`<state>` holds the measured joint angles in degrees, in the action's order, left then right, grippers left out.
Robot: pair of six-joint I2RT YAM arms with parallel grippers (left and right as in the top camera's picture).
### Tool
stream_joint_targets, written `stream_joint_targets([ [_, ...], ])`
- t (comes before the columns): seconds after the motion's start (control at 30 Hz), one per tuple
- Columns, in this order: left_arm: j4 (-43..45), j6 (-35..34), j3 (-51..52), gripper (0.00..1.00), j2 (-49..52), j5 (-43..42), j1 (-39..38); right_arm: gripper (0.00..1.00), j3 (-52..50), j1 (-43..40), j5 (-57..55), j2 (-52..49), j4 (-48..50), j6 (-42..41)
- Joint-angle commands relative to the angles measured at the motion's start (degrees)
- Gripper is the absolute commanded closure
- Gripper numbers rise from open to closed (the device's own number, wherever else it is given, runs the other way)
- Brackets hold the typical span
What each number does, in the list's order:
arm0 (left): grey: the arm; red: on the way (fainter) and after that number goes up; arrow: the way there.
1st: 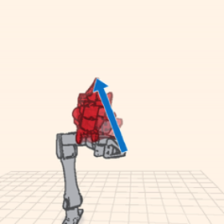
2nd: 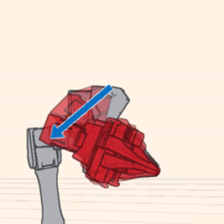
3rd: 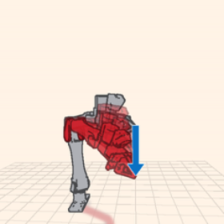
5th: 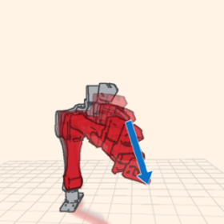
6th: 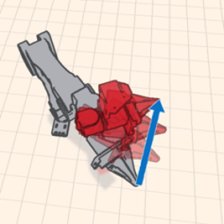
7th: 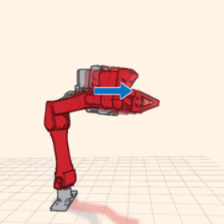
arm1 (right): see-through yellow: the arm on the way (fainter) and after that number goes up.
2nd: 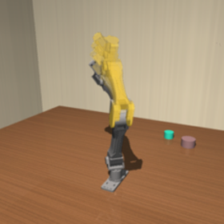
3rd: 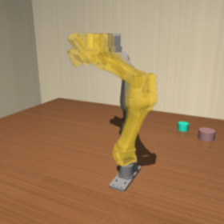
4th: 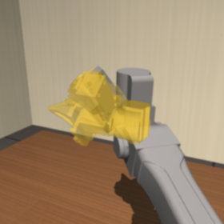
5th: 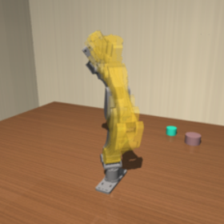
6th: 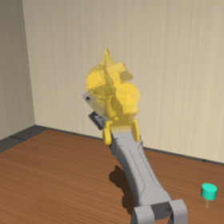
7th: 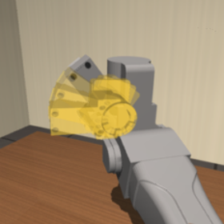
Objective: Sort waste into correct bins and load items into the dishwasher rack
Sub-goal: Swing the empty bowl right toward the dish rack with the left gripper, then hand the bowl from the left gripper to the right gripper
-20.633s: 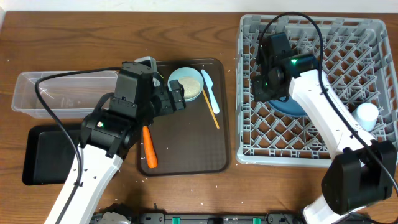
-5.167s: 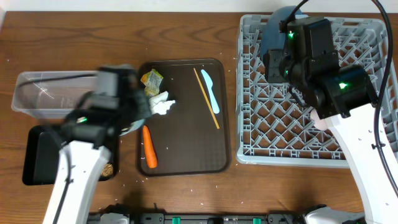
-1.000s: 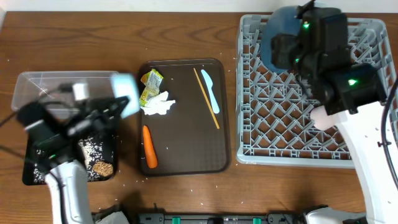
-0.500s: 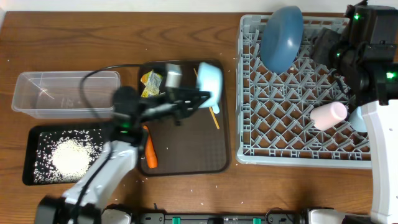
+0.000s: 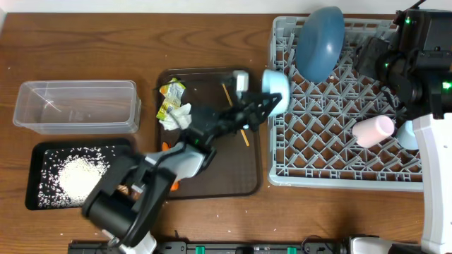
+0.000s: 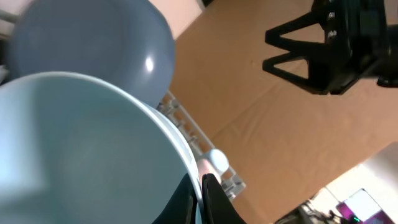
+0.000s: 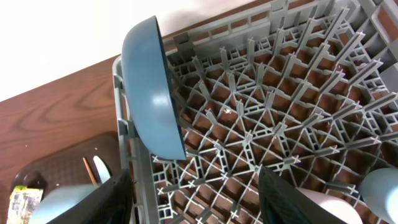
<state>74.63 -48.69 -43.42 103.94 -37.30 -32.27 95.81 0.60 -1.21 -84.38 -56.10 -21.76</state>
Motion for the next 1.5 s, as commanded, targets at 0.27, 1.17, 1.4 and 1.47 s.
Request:
stream_joint_targets([
  [0.27, -4.76, -1.60, -11.67, 0.94, 4.90, -7.13, -2.54, 0.42, 0.09, -0.33, 0.15, -0.22, -1.81, -0.48],
  [1.17, -2.05, -6.69, -11.19, 0.94, 9.11, -10.08, -2.34, 0.42, 0.09, -0.33, 0.09, -0.22, -3.48, -0.48],
  [1.4, 6.03, -12.76, -11.19, 0.94, 9.11, -10.10, -3.63, 0.42, 0.09, -0.33, -0.31, -0.22, -3.52, -0.46],
  [1.47, 4.17, -12.74, -11.19, 0.94, 9.11, -10.12, -4.09, 0.42, 0.09, -0.33, -0.28, -0.22, -3.54, -0.44],
])
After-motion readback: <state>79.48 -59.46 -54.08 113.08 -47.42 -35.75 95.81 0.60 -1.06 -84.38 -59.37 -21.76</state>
